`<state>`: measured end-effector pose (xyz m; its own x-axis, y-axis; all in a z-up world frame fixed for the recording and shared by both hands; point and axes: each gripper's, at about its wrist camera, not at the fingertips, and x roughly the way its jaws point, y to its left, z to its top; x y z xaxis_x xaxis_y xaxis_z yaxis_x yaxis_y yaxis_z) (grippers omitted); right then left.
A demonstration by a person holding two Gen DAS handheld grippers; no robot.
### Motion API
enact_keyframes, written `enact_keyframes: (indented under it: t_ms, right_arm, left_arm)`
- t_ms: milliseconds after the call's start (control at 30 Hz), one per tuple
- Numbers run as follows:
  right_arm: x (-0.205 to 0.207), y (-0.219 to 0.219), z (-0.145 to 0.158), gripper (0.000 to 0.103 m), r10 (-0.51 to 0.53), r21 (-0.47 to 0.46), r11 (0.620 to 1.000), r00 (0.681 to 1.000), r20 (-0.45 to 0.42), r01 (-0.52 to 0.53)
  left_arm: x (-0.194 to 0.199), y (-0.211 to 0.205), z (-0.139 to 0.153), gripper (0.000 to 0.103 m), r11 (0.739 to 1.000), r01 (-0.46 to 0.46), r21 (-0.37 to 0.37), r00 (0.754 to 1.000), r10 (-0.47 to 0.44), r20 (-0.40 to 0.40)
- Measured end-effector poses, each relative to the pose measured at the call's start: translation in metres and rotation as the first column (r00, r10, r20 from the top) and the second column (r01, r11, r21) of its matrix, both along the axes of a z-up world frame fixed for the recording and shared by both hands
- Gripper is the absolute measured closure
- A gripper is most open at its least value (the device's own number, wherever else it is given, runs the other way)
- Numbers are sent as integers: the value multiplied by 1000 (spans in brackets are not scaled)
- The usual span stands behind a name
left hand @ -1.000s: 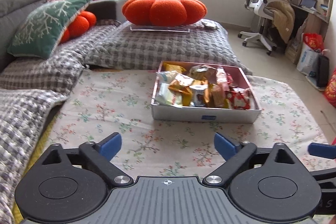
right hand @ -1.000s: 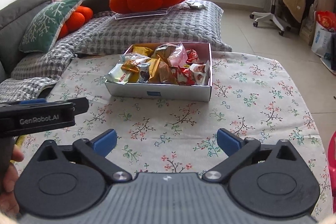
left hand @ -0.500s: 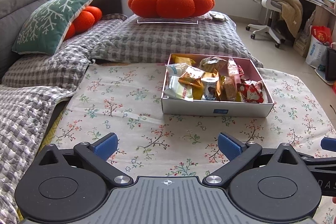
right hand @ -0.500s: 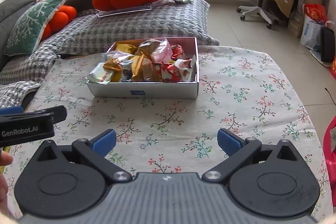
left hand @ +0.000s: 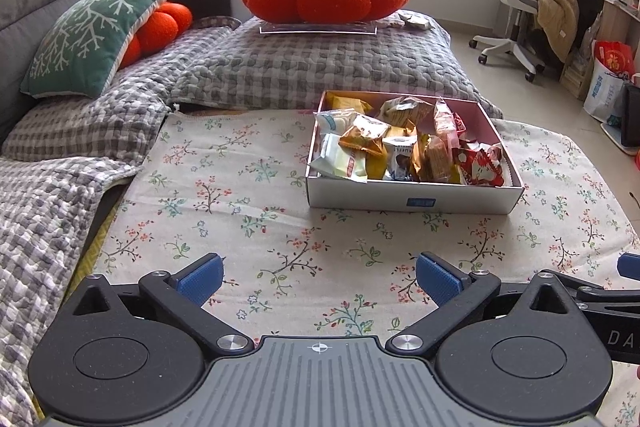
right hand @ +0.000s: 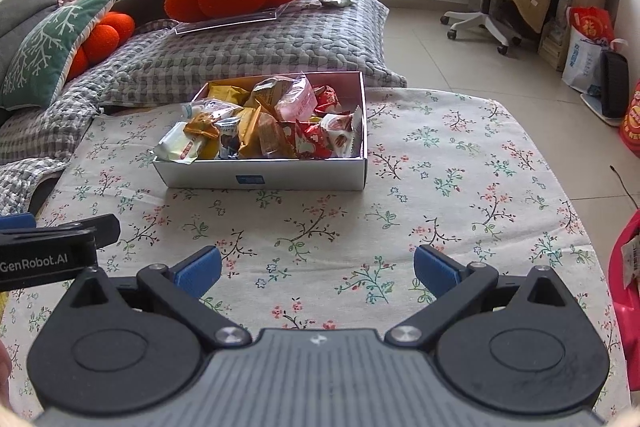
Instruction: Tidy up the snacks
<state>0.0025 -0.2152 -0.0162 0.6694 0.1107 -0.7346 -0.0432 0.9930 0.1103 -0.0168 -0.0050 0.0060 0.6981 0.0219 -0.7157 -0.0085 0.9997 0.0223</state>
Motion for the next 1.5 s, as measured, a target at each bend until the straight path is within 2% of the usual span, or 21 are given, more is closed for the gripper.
enact_keyframes:
  t_ms: [1500]
  right_arm:
    - [2,1,-4,0,14,-19,1000,1000,-7,-14]
  left_arm:
    - [-1,-4,-1,0,999,30,14,1000,-30,1]
